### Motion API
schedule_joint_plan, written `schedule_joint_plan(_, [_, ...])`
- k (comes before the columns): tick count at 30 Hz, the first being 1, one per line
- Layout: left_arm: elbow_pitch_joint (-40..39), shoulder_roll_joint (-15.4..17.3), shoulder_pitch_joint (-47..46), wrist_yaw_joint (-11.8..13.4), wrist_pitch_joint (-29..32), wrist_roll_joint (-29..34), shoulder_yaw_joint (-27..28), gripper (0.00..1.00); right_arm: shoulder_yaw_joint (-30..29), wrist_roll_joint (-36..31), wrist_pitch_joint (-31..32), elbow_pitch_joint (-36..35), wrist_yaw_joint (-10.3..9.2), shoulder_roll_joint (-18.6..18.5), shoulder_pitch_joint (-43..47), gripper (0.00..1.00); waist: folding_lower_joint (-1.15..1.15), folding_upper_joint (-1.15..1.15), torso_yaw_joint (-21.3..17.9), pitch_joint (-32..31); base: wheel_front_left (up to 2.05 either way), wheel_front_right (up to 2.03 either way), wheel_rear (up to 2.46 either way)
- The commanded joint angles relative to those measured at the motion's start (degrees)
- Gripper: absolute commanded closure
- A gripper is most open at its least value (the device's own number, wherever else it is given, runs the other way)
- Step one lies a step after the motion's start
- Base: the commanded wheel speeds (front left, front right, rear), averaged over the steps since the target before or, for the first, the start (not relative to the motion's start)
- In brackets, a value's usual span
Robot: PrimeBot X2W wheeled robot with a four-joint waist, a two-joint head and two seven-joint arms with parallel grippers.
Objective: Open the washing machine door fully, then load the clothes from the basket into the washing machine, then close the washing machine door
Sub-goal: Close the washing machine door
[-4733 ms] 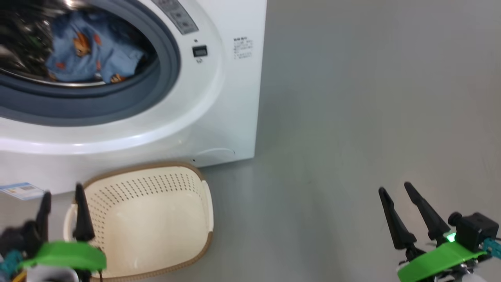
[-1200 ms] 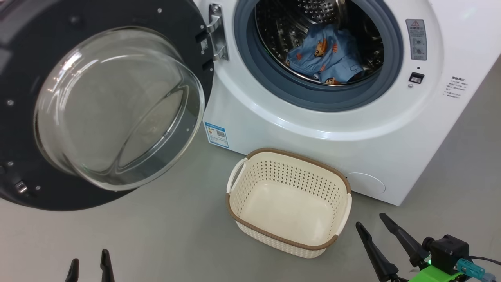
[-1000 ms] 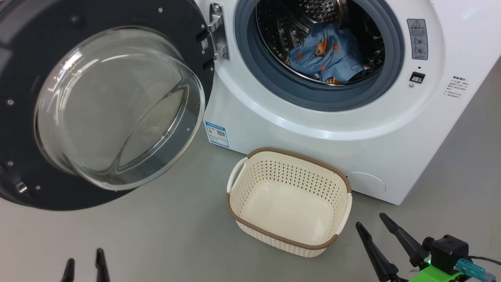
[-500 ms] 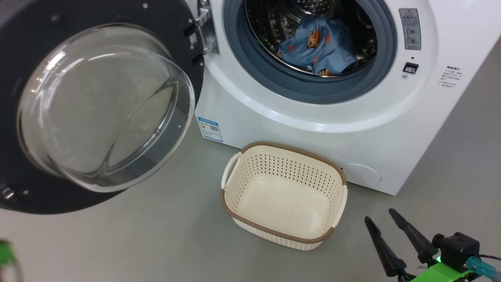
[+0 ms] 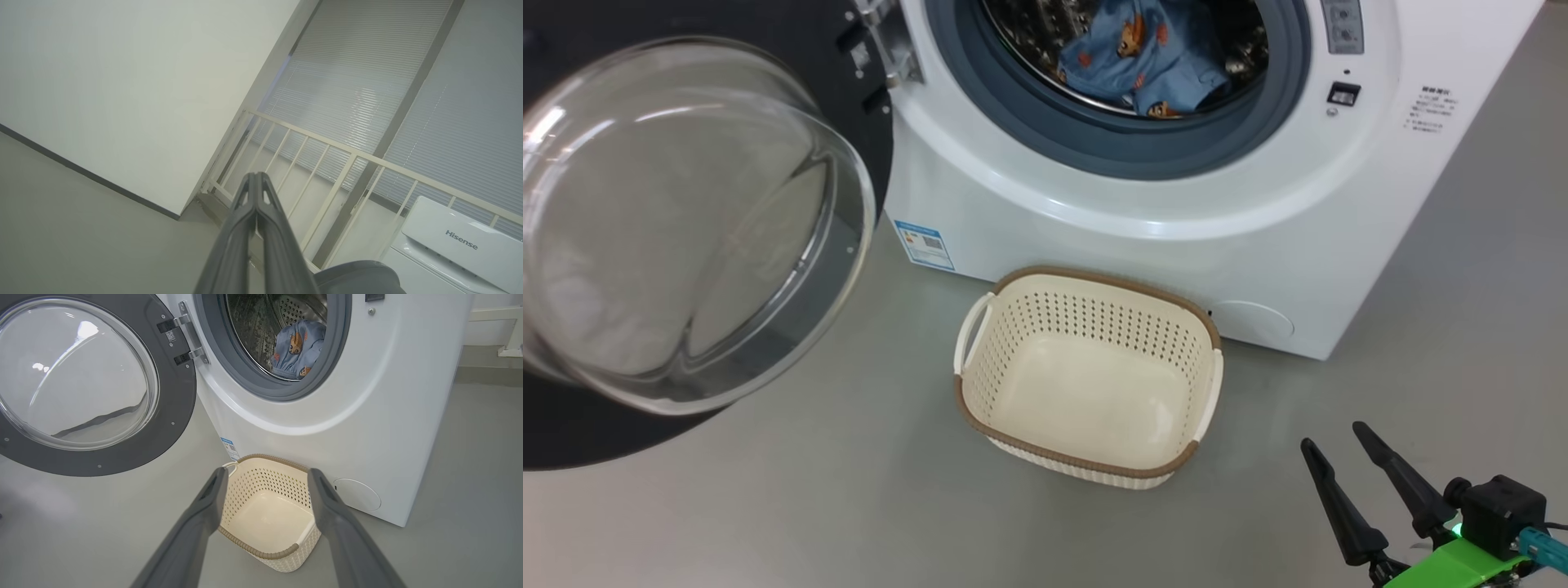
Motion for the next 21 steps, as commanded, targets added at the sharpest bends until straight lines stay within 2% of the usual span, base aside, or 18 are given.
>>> schedule_joint_plan(1, [0.83, 4.38, -2.24, -0.15, 1.56, -1.73, 1.46, 1.0, 0.77, -0.03, -0.28, -1.65, 0.16, -1.26, -0.93, 0.0, 0.0, 0.0, -1.05, 1.22, 0.0, 0.0, 0.0])
schedule_joint_plan(7, [14.1, 9.41, -7.72, -0.16, 10.01, -9.7, 0.66, 1.0, 0.51, -0.02, -0.28, -2.11, 0.16, -2.15, -1.38, 0.0, 0.0, 0.0, -1.52, 3.18, 0.0, 0.0, 0.0])
schedule_joint_plan(13, [22.43, 11.75, -10.86, -0.16, 18.17, -13.96, -1.13, 1.0, 0.31, -0.07, -0.28, -2.54, 0.16, -2.47, -1.34, 0.0, 0.0, 0.0, -1.73, 4.07, 0.0, 0.0, 0.0])
schedule_joint_plan(18, [28.68, 14.12, -12.88, 0.13, 27.14, -14.82, -3.97, 1.0, 0.37, -0.06, -0.28, -2.98, 0.16, -2.85, -1.05, 0.0, 0.0, 0.0, -2.09, 4.63, 0.0, 0.0, 0.0])
schedule_joint_plan(21, [29.6, 14.54, -13.68, 0.15, 29.73, -15.01, -5.0, 1.0, 0.34, -0.01, -0.28, -3.06, 0.16, -3.05, -1.15, 0.0, 0.0, 0.0, -2.17, 4.98, 0.0, 0.0, 0.0])
